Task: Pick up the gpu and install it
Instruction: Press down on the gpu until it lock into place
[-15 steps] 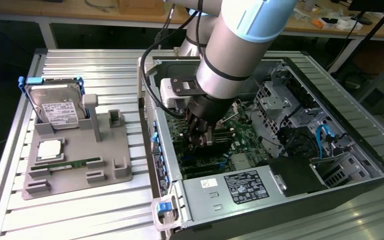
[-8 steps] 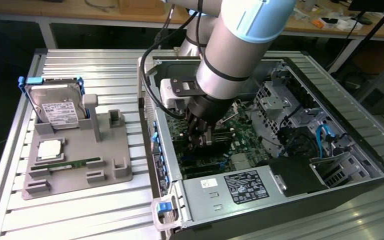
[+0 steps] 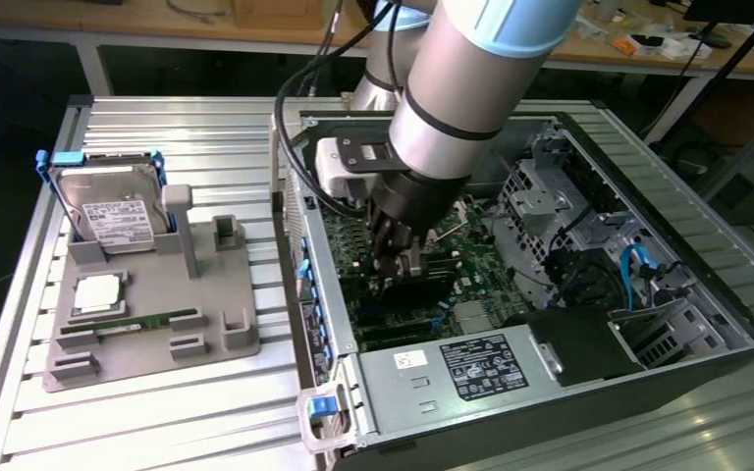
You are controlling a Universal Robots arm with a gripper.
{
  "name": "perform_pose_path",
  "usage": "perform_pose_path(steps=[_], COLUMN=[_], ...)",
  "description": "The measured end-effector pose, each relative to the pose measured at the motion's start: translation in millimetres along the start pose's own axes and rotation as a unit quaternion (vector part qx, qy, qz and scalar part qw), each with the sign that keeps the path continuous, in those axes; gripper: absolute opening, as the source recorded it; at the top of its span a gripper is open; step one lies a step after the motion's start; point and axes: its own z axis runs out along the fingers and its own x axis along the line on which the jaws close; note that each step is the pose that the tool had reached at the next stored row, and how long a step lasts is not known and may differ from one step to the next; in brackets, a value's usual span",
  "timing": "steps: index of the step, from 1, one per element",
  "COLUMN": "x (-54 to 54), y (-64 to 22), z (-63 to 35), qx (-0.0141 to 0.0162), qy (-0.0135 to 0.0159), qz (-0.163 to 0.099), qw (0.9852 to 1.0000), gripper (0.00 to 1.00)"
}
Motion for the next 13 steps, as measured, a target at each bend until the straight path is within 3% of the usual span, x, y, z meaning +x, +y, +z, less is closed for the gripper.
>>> perform_pose_path(steps=[5, 9, 13], x=[-0.2, -1.4, -1.7], y=[8.4, 10.7, 17.1], z=[-1.4, -13.5, -15.9], qx=[0.0037, 0.0066, 0.0097], qy=[0.0001, 0.0002, 0.0002], qz=[0.0, -0.001, -0.001], qw=[1.0, 1.0, 1.0], gripper=[0.11, 0.11, 0.11])
